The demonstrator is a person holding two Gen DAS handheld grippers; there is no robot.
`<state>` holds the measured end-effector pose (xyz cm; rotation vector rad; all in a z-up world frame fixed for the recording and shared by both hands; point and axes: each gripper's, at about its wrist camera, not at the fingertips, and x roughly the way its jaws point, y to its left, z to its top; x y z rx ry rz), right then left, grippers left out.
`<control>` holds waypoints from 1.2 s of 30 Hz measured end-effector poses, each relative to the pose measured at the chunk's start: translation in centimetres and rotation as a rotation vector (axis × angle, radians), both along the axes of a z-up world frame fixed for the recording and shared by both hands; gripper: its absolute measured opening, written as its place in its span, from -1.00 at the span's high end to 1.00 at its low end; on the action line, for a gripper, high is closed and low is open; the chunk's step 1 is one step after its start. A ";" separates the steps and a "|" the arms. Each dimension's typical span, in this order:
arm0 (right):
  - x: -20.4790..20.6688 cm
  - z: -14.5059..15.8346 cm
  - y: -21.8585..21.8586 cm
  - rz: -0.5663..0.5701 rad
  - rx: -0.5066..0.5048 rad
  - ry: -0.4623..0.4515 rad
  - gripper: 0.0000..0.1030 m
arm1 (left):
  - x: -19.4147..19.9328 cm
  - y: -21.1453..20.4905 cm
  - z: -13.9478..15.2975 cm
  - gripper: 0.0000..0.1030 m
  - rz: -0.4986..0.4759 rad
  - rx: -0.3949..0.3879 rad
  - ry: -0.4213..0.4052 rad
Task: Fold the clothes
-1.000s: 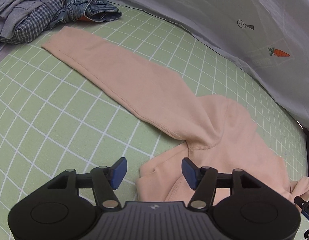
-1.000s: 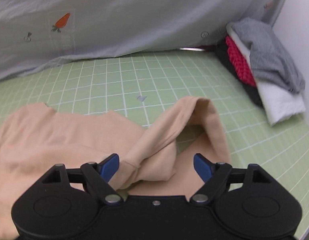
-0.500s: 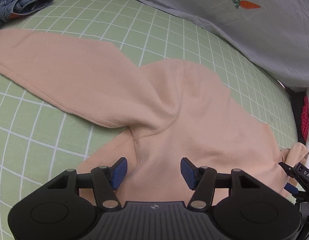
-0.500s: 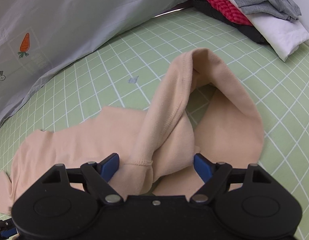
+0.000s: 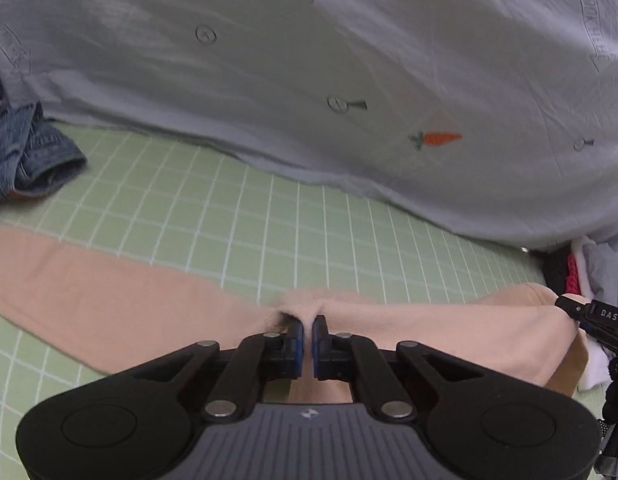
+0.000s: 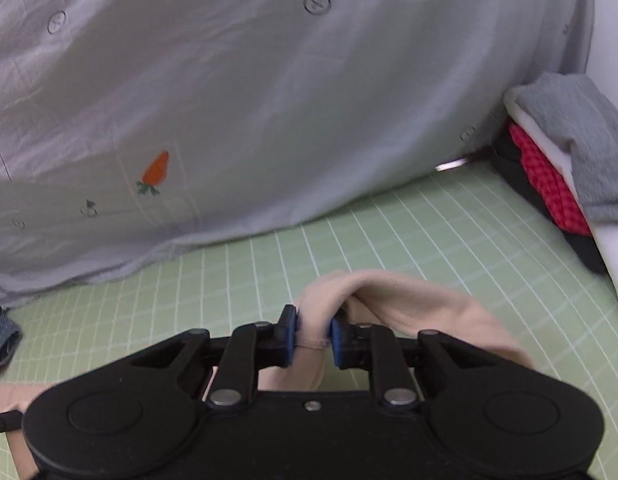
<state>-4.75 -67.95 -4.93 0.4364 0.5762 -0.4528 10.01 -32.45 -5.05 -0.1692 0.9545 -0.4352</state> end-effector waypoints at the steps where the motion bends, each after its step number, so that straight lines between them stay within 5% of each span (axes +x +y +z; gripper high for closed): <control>1: 1.5 0.9 -0.2 0.019 0.002 -0.051 0.34 | 1.1 0.7 -0.2 0.83 0.049 0.007 0.000; 4: 5.1 1.2 0.7 0.084 0.070 -0.085 0.14 | 4.3 2.6 -0.9 0.52 0.196 0.028 0.001; 8: 5.3 -1.0 3.9 0.070 0.014 0.023 -0.29 | 7.0 5.5 -2.1 0.17 0.353 0.047 0.006; 9: 4.8 -1.8 4.6 0.071 -0.007 0.056 -0.31 | 5.9 6.2 -2.7 0.03 0.342 0.046 0.018; 16: 2.7 -7.9 7.2 0.137 0.069 0.262 -0.32 | -0.5 7.4 -5.5 -0.14 0.261 0.018 0.153; 23: 5.6 -9.6 8.5 0.215 0.054 0.290 -0.50 | -3.2 6.4 -6.0 -0.27 0.216 -0.091 0.217; 26: 6.4 -9.8 8.7 0.236 0.045 0.292 -0.50 | -3.6 5.1 -6.3 -0.30 0.182 -0.043 0.218; 28: 6.9 -10.0 8.8 0.252 0.048 0.293 -0.46 | -3.7 4.3 -6.8 -0.30 0.169 -0.021 0.230; 29: 7.0 -10.0 8.9 0.264 0.052 0.293 -0.24 | -3.7 4.0 -7.1 -0.26 0.163 -0.012 0.236; 31: 6.9 -9.7 9.1 0.285 0.039 0.285 0.22 | -3.7 3.5 -7.7 0.08 0.160 0.027 0.249; 32: 6.8 -9.5 9.2 0.295 0.032 0.281 0.52 | -3.7 3.3 -8.1 0.62 0.159 0.048 0.256; 33: 6.7 -9.3 9.3 0.306 0.024 0.276 0.76 | -3.6 3.2 -8.4 0.79 0.164 0.065 0.265; 36: 5.5 -7.9 9.5 0.322 0.007 0.247 0.90 | -4.0 4.0 -8.4 0.83 0.179 0.027 0.270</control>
